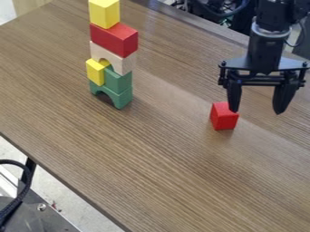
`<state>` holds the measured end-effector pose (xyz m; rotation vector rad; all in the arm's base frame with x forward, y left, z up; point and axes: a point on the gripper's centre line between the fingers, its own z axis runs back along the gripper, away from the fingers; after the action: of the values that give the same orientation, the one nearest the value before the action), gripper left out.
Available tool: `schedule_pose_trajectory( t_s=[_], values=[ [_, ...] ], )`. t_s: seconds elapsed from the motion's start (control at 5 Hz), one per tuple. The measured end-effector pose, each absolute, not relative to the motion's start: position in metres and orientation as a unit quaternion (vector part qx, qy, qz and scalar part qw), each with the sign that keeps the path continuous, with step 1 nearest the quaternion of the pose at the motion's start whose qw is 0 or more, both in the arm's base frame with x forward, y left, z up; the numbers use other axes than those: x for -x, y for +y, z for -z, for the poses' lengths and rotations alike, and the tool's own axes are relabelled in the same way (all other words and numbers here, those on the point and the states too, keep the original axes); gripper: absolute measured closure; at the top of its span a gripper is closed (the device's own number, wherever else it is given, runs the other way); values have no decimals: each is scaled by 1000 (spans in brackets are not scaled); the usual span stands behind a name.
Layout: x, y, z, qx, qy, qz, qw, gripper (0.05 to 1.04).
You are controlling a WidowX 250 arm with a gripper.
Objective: Put the red cube on top of the red rectangle block
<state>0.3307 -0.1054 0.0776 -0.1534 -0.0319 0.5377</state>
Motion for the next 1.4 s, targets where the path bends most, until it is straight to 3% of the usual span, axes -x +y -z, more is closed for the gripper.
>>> schedule_pose_trajectory(
  t_s=[0.4, 1.2, 1.4],
  values=[
    [-323, -103, -61, 62, 8, -270, 961, 91],
    [-323, -84, -56, 45, 8, -285, 957, 91],
    [-324, -79, -44, 38, 19, -290, 956, 122]
  ],
)
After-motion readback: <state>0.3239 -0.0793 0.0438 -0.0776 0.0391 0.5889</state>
